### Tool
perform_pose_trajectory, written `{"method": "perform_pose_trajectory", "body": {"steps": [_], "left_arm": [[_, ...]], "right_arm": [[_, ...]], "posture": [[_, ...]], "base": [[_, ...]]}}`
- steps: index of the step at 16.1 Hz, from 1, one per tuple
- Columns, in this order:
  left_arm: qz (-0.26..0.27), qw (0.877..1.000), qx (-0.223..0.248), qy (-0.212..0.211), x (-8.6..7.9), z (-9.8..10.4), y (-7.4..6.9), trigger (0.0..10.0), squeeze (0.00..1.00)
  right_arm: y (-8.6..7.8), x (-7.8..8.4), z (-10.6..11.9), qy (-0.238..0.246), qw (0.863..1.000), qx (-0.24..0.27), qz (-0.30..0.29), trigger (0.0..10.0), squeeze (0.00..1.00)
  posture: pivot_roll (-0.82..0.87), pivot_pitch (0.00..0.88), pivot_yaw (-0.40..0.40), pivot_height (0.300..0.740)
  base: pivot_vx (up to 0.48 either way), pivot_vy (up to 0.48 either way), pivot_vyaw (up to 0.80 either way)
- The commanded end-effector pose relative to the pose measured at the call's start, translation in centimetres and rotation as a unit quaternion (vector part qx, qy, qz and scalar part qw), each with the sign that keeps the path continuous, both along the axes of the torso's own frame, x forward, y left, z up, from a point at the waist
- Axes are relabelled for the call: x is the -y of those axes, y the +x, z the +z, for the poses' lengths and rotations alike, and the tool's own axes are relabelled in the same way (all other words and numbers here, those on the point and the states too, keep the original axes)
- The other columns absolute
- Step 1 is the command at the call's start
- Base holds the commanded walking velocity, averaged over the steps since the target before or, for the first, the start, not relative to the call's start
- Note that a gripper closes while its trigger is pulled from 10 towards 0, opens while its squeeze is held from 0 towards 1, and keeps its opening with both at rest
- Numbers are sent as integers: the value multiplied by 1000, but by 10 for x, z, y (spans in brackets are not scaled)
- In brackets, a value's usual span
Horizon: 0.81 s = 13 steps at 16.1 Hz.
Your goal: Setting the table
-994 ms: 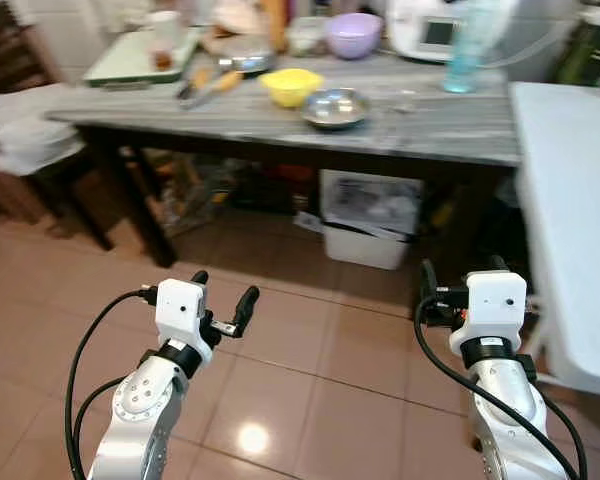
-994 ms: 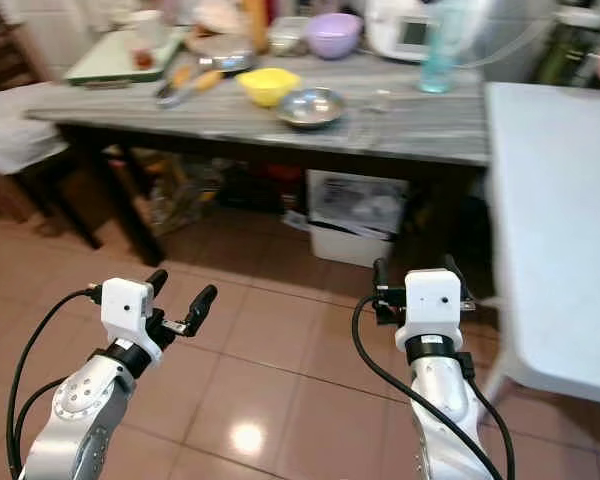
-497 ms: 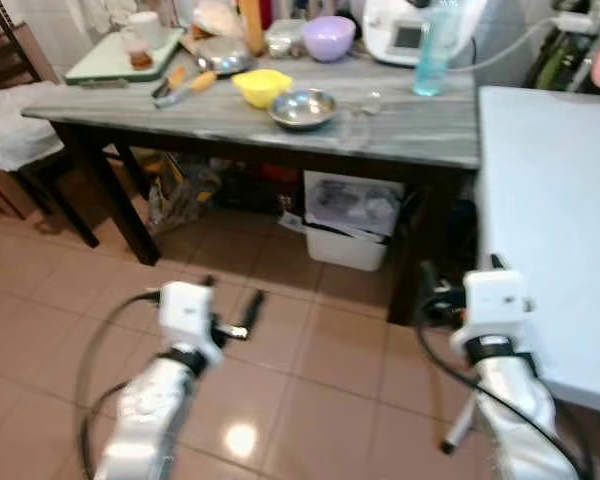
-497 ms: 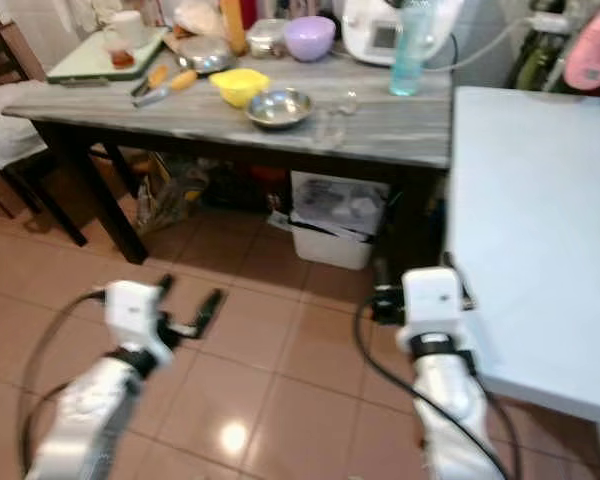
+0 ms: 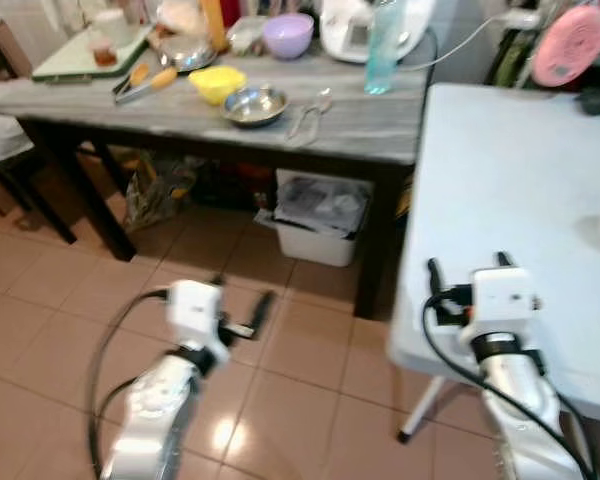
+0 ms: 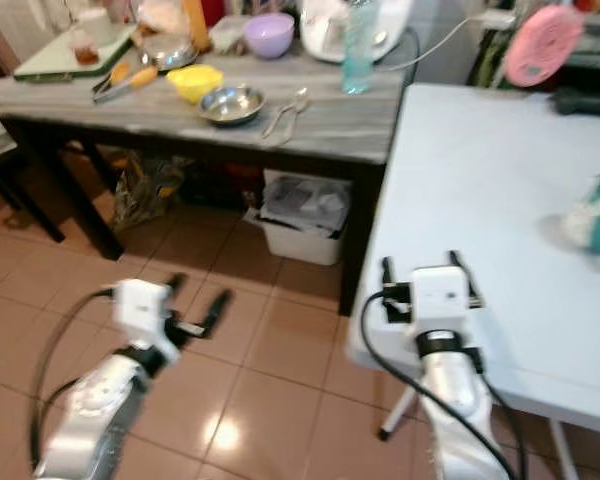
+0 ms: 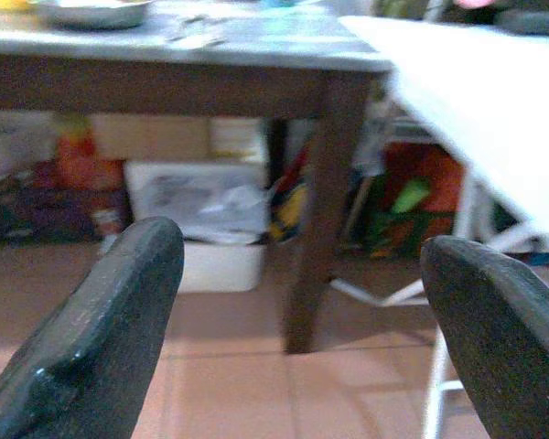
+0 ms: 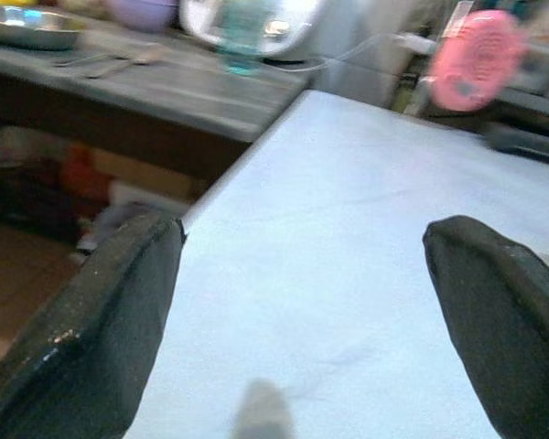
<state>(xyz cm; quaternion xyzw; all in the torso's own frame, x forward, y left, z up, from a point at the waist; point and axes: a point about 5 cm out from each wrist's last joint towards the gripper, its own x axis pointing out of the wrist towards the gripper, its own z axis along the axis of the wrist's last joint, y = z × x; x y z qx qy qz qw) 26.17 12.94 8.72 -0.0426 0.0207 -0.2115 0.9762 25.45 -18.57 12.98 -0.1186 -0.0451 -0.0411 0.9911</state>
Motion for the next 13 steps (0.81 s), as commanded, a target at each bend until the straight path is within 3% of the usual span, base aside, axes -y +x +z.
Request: {"method": "perform_pose_trajectory", "body": {"steps": [1, 13], "left_arm": [[14, 1000, -1, 12, -12, -1, 1, 10000, 0], [6, 1000, 0, 21, -13, 0, 0, 10000, 0]], "right_arm": [[0, -6, 1, 5, 1000, 2, 7, 10000, 0], [1, -9, -1, 3, 1000, 3, 5, 10000, 0]], "posture": [[-86, 106, 60, 740], [-75, 114, 79, 740]], "base": [[0, -352, 0], [0, -350, 0]]}}
